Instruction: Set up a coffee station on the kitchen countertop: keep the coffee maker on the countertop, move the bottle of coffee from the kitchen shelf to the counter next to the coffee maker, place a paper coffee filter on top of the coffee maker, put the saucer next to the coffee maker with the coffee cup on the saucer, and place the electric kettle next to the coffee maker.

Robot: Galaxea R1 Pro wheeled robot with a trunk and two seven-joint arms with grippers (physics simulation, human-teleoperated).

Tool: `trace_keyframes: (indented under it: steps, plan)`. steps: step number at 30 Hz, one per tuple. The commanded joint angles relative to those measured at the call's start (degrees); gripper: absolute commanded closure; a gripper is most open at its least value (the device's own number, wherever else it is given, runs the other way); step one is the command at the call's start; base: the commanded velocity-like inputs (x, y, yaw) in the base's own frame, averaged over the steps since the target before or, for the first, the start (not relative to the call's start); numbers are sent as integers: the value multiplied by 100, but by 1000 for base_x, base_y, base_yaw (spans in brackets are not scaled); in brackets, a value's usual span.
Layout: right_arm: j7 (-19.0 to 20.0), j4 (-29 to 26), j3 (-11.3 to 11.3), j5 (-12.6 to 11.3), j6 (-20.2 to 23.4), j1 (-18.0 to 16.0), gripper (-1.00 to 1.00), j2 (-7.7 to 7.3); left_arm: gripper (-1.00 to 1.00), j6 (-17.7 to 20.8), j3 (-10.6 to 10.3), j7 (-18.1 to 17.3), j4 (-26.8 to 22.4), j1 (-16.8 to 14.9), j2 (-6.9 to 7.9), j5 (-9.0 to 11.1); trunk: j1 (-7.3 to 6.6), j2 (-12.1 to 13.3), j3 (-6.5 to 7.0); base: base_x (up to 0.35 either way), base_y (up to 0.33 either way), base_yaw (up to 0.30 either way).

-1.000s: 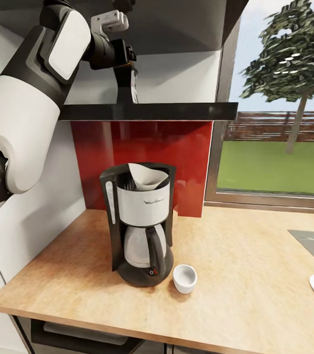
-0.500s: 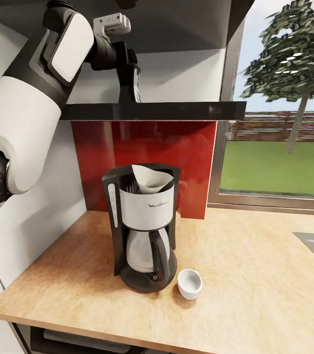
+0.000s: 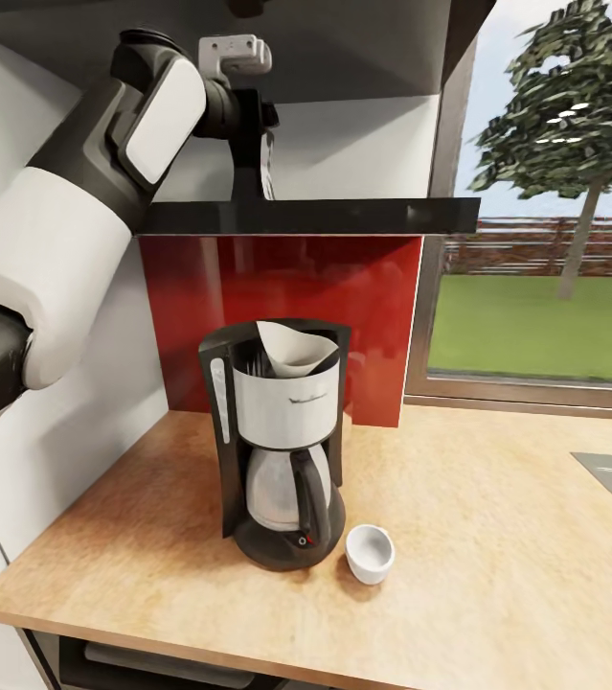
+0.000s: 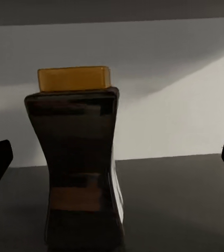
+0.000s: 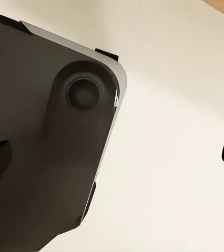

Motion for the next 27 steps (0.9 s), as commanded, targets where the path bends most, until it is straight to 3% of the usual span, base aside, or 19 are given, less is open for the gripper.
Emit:
trace_keyframes:
  steps: [1, 9, 27]
  plan:
    - [-3, 9, 44, -4, -29, -4, -100, -1, -100, 4, -22, 51, -77, 38, 7, 59, 0, -4, -6, 0, 0, 0]
    - [-3, 9, 44, -9, -28, -4, -100, -1, -100, 8, -15, 50, -372, 282, 40, 59, 0, -4, -6, 0, 0, 0]
    - [-3, 9, 44, -12, -29, -4, -100, -1, -100, 13, -8, 50, -287, 306, 128, 59, 0, -4, -6, 33, 29, 0]
